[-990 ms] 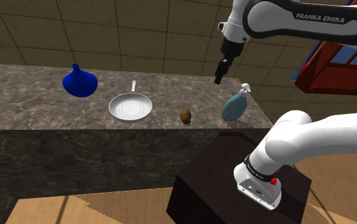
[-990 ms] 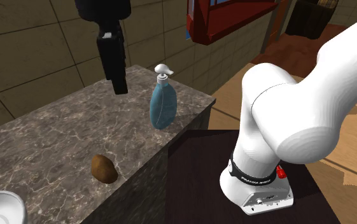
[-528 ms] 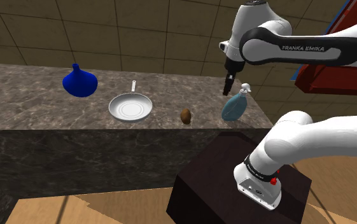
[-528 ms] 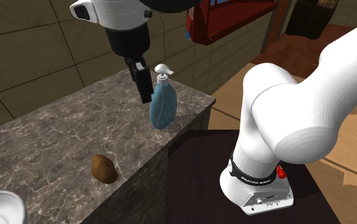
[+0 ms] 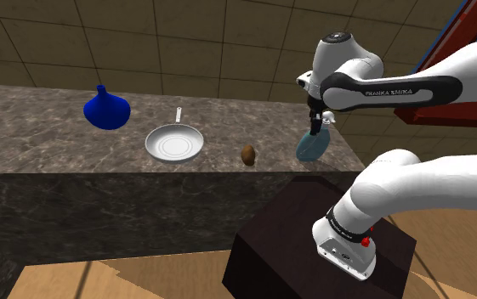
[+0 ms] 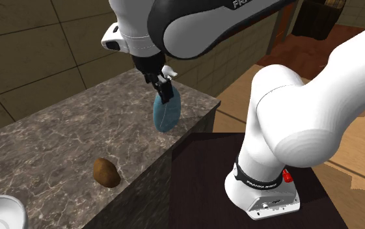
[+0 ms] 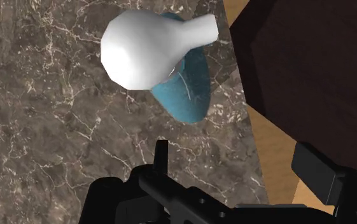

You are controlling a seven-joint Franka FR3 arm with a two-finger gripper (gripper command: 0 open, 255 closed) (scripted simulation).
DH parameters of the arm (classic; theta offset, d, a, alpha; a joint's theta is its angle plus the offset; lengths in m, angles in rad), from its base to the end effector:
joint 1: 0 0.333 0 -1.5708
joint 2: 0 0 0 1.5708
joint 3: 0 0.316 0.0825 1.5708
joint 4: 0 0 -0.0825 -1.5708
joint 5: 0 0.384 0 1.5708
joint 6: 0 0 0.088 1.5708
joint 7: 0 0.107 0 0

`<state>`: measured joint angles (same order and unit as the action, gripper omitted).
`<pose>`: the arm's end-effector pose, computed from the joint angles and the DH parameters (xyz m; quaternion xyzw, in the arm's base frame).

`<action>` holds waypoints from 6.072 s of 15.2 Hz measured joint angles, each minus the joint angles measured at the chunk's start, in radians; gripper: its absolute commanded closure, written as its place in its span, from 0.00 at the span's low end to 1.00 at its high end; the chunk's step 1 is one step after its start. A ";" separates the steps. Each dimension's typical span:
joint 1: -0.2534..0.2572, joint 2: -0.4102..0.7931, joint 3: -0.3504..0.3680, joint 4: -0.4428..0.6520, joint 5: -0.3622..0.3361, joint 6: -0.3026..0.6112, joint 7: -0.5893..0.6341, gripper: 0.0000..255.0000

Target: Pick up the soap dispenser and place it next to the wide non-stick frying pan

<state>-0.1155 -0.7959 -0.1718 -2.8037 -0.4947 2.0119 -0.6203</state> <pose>0.2893 -0.1096 0.4187 0.9433 0.2901 -0.0627 0.1489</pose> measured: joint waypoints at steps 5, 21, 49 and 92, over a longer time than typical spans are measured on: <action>-0.071 0.080 -0.069 -0.043 -0.170 0.150 -0.076 0.00; -0.115 0.175 -0.115 -0.076 -0.259 0.288 -0.051 1.00; -0.068 0.017 -0.066 0.082 -0.123 -0.008 -0.192 1.00; -0.036 0.080 0.035 0.681 0.006 -0.509 -0.398 1.00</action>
<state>-0.1516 -0.7155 -0.1370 -2.1224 -0.4891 1.5026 -1.0179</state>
